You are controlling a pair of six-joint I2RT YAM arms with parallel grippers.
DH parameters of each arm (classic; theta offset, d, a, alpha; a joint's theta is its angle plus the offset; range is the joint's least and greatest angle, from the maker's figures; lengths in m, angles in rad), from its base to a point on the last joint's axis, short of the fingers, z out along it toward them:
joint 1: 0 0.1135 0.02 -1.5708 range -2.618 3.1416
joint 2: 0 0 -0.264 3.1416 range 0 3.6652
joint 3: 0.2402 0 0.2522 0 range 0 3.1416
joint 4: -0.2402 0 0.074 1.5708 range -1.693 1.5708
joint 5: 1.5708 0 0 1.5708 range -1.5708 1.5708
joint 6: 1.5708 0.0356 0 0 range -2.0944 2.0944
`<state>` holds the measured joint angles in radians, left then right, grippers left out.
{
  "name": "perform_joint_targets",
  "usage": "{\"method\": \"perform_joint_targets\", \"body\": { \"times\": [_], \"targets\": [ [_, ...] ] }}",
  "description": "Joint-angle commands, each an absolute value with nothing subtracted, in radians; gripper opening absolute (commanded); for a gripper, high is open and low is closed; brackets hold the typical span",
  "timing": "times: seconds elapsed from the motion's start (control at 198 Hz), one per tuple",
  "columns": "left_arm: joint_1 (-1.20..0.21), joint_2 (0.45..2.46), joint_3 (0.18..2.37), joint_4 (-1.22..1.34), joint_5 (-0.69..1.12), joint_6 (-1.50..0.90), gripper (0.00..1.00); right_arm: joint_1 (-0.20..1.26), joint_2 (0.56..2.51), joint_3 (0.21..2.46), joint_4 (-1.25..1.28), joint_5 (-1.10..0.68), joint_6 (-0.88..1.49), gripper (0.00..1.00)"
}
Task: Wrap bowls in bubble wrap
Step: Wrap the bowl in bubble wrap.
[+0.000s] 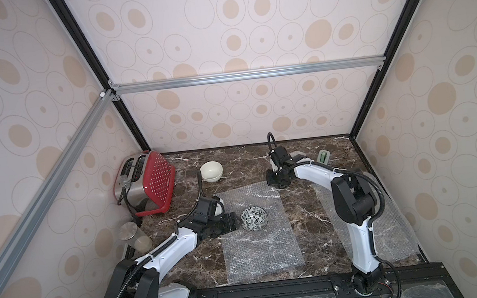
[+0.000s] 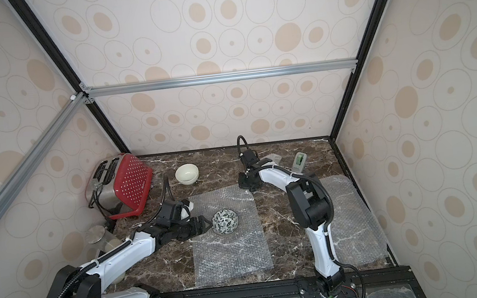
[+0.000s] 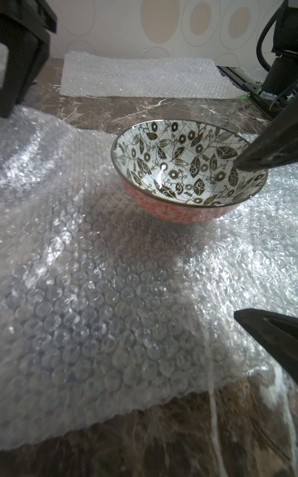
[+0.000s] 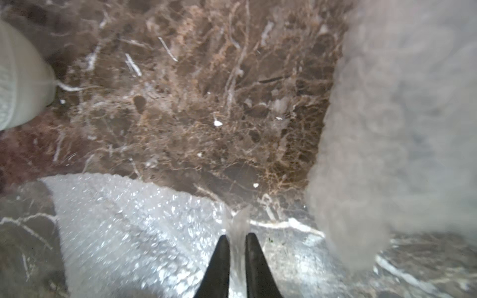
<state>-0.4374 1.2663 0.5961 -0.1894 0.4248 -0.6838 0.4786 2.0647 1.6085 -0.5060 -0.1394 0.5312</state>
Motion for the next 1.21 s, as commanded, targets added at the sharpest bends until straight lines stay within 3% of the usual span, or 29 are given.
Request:
{"method": "perform_joint_targets", "body": {
  "times": [0.0, 0.41, 0.663, 1.204],
  "targets": [
    [-0.47, 1.288, 0.642, -0.164, 0.415, -0.69, 0.82, 0.49, 1.995, 1.575, -0.5, -0.167, 0.506, 0.12],
    [-0.479, 1.294, 0.632, -0.141, 0.373, -0.706, 0.82, 0.581, 1.793, 1.419, -0.454, -0.289, 0.457, 0.09],
    [-0.481, 1.293, 0.628, -0.144, 0.357, -0.703, 0.82, 0.673, 1.72, 1.367, -0.52, -0.242, 0.433, 0.09],
    [-0.486, 1.17, 0.609, -0.172, 0.266, -0.748, 0.82, 0.8, 1.728, 1.272, -0.563, -0.275, 0.428, 0.11]
  ]
}}
